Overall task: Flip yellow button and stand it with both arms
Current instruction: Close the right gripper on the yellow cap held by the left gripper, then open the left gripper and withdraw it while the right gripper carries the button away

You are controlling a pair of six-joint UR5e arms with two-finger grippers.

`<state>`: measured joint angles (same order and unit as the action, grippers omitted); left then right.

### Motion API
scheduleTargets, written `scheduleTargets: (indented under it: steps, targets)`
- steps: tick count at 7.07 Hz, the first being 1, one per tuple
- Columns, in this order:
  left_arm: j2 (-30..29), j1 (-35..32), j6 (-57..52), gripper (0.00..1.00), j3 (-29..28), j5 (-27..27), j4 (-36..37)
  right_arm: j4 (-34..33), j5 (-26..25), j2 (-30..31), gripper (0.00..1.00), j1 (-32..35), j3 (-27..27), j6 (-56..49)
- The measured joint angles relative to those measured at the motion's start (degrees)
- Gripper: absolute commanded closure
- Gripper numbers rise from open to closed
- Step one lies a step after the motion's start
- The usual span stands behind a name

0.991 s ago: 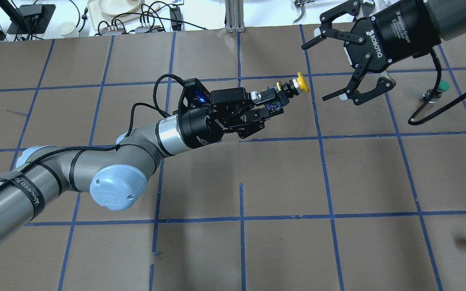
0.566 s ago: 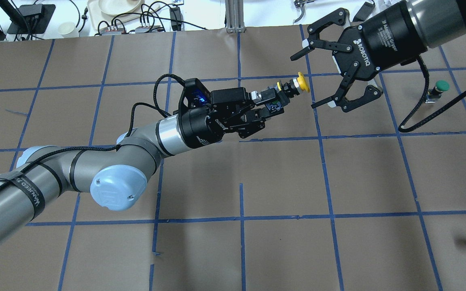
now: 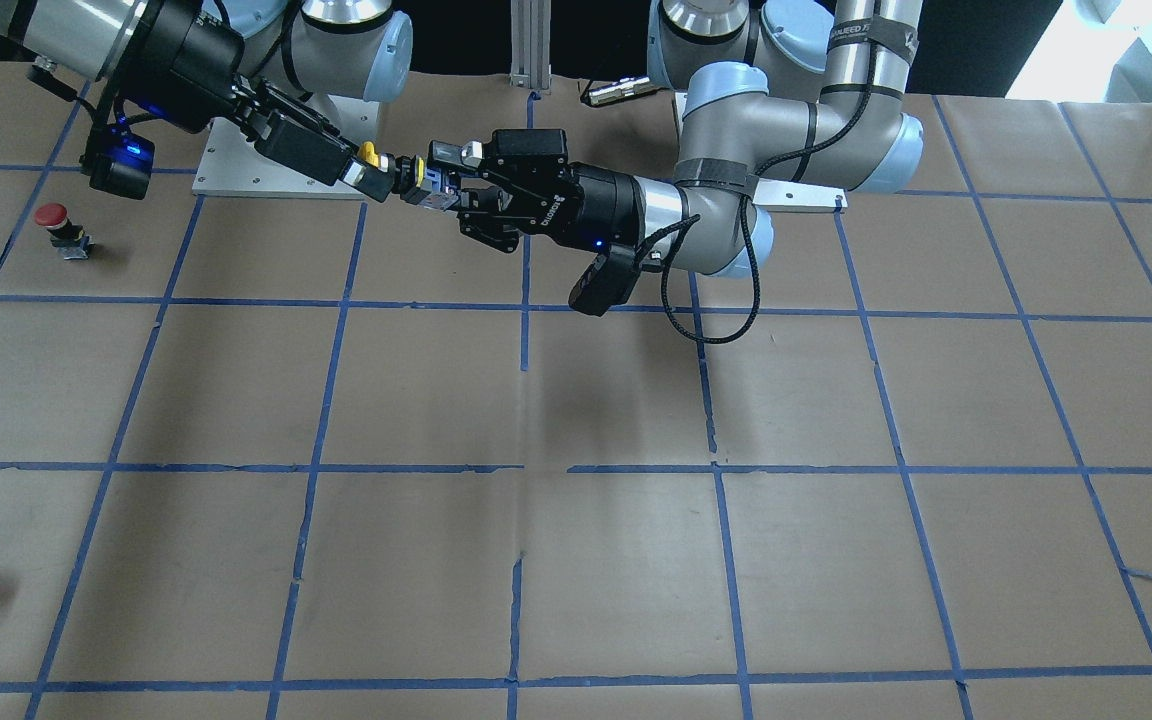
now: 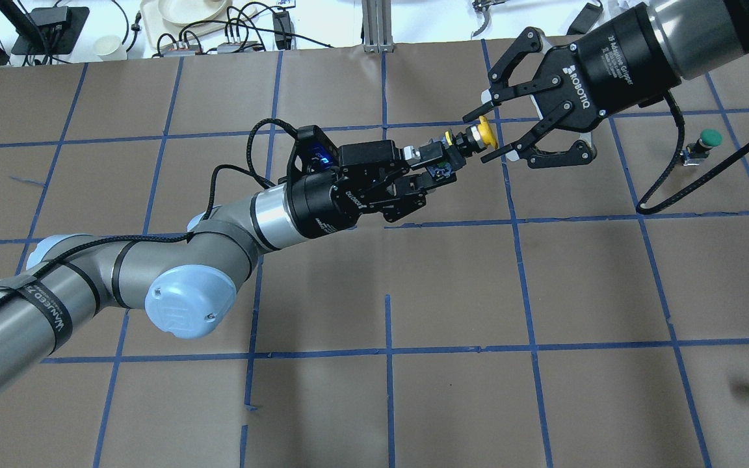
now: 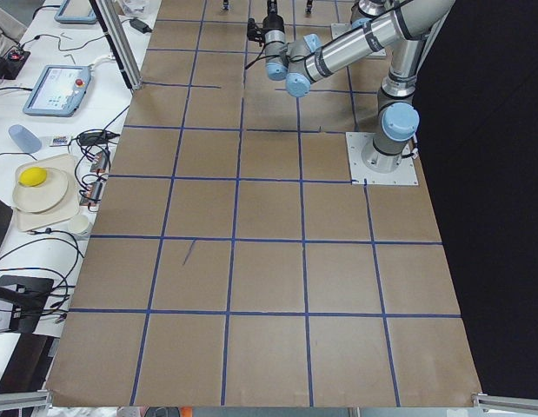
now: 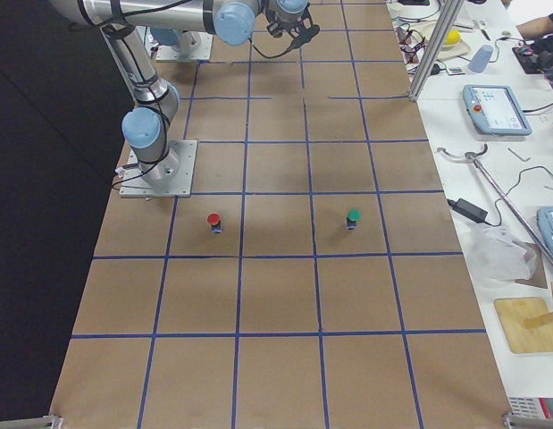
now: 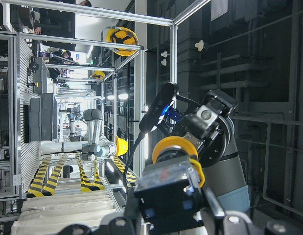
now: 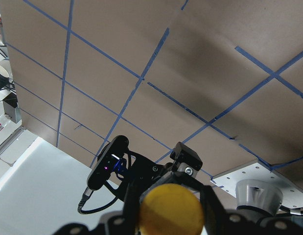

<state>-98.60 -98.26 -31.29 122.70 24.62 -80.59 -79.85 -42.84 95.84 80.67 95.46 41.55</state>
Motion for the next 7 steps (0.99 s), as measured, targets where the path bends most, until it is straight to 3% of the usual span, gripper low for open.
scheduleTargets:
  steps: [1, 4, 5, 7]
  targets:
    - [0.04, 0.0, 0.0, 0.0, -0.01, -0.02, 0.0, -0.02, 0.2, -0.03, 0.78, -0.03, -0.07, -0.04]
    - [0.56, 0.32, 3.95, 0.0, -1.58, -1.36, -0.06, -0.15, 0.21, -0.12, 0.79, -0.33, -0.53, 0.01]
    - [0.93, 0.95, 8.42, 0.0, -4.07, -5.02, -0.06, -0.35, -0.77, -0.24, 0.79, -0.62, -1.18, -0.09]
    - [1.39, 3.59, 20.49, 0.0, -12.06, -19.01, 0.6, -0.6, -6.46, -0.42, 0.79, -1.92, -2.59, -3.25]
